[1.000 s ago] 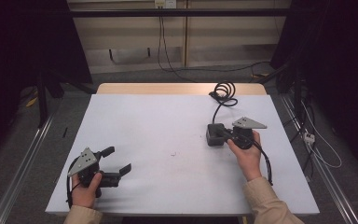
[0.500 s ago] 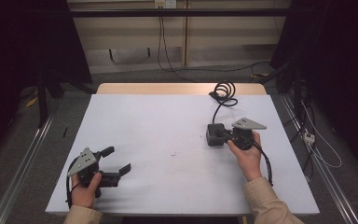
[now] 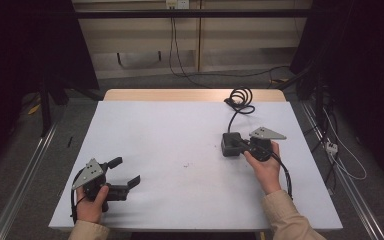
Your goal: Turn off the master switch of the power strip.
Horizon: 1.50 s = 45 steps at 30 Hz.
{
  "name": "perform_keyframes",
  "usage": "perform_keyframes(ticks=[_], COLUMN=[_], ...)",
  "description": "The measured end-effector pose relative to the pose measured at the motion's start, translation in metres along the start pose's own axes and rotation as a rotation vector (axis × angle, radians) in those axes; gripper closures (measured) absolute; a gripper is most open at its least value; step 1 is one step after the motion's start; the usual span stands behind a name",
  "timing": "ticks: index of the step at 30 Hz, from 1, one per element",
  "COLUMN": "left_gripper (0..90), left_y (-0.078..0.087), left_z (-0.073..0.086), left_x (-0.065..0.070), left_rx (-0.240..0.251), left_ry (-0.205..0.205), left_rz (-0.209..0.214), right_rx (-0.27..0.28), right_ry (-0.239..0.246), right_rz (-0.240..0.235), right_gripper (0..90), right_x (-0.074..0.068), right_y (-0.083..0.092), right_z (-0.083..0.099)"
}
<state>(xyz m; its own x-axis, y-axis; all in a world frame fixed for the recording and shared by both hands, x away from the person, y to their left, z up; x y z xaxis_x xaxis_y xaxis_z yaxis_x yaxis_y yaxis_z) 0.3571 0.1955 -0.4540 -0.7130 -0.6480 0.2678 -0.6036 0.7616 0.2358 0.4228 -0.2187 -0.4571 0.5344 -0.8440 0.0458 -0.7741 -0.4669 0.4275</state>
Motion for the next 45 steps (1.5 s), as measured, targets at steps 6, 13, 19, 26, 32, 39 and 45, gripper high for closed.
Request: perform_keyframes(ticks=[6,13,19,26,32,39,45], left_gripper=[2.8,2.8,2.8,2.8,2.8,2.8,2.8], left_y=[0.0,-0.0003,-0.0009,-0.0005,-0.0002,-0.0005,-0.0008], left_z=[0.0003,0.0006,0.0007,0.0007,0.0007,0.0009,0.001], left_x=[0.0001,0.0004,0.0012,0.0014,0.0018,0.0019,0.0022], left_rx=[-0.002,-0.004,-0.002,-0.003,-0.001,-0.003,-0.002], left_ry=[0.0,0.0,-0.001,-0.006,-0.003,-0.005,-0.005], left_rz=[0.0,0.0,0.001,0.0,-0.002,-0.001,-0.001], right_rx=[-0.003,-0.009,-0.01,-0.008,-0.012,-0.011,-0.009], right_ry=[0.002,0.042,0.048,0.027,0.039,0.035,0.038], right_rz=[0.0,0.017,0.018,0.01,0.017,0.015,0.019], right_gripper=[90.0,90.0,90.0,90.0,90.0,90.0,90.0], right_x=[-0.0001,-0.0019,-0.0021,-0.001,-0.0019,-0.0017,-0.0022], right_y=[0.0,-0.0003,-0.0003,-0.0002,-0.0004,-0.0004,-0.0004], right_z=[0.0,-0.0005,-0.0005,-0.0001,-0.0005,-0.0003,-0.0001])
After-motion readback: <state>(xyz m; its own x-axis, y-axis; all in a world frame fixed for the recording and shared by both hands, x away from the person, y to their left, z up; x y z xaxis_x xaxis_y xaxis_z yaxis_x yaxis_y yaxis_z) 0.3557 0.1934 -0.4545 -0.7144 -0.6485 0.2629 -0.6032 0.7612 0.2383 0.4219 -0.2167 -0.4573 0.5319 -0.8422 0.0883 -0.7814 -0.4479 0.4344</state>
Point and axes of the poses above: each handheld gripper's, and its own axes: y roughly backward along the jaws, z roughly out of its underside, x roughly to its right, the point moved 5 cm from there along -y, roughly forward along the jaws, and after that the axes turned 8 degrees about y, right-handed, at the moved point
